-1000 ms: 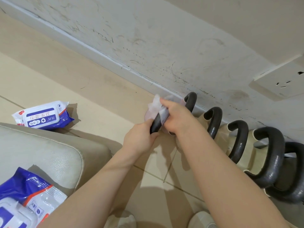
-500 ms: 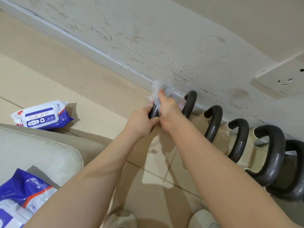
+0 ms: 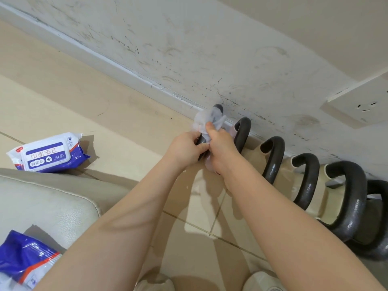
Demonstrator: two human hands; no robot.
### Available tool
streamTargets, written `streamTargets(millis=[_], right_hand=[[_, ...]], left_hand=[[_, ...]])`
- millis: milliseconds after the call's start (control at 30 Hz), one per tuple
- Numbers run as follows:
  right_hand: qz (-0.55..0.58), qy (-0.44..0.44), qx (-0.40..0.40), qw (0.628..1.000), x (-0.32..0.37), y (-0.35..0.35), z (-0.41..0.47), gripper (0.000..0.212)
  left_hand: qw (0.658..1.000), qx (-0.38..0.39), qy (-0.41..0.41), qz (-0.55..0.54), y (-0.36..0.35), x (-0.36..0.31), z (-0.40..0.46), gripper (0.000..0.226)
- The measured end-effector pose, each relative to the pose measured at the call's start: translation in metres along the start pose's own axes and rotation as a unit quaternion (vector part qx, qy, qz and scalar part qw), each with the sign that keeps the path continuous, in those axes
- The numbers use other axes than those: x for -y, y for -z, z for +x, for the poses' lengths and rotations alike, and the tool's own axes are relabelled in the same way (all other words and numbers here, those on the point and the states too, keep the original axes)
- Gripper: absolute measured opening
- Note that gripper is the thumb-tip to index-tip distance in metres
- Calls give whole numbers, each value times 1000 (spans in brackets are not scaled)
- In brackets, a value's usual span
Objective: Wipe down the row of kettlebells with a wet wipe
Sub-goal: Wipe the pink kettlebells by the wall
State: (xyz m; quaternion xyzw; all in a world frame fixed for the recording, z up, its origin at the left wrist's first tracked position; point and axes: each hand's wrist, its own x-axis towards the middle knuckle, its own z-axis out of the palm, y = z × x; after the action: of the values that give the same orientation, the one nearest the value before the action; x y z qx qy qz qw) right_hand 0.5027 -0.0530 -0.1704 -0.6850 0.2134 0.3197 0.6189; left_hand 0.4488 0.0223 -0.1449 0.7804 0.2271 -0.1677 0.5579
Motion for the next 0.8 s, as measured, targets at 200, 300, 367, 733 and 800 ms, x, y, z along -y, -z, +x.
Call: streamTargets(millis=[200,300,367,733,800], right_hand=[[-24,5,-31,999,17,5,12,32],[-72,38,-61,995,-11,-12,-1,34],[-125,95,-80,984,-41,-17,-26,35],[-59,119,-187,973,-54,-36,-23,47],[-24,127,-218,967,-59,-37,-23,44]], left_hand=[[996,-46,20,-76,2,3,-2,40],[959,-87,115,-245,14,4,-3,21],[951,-113,137,-251,19,2,-2,15],[967,-160,102,-170,12,-5,-13,28],[965,-163,101,-179,9,-8,-18,28]])
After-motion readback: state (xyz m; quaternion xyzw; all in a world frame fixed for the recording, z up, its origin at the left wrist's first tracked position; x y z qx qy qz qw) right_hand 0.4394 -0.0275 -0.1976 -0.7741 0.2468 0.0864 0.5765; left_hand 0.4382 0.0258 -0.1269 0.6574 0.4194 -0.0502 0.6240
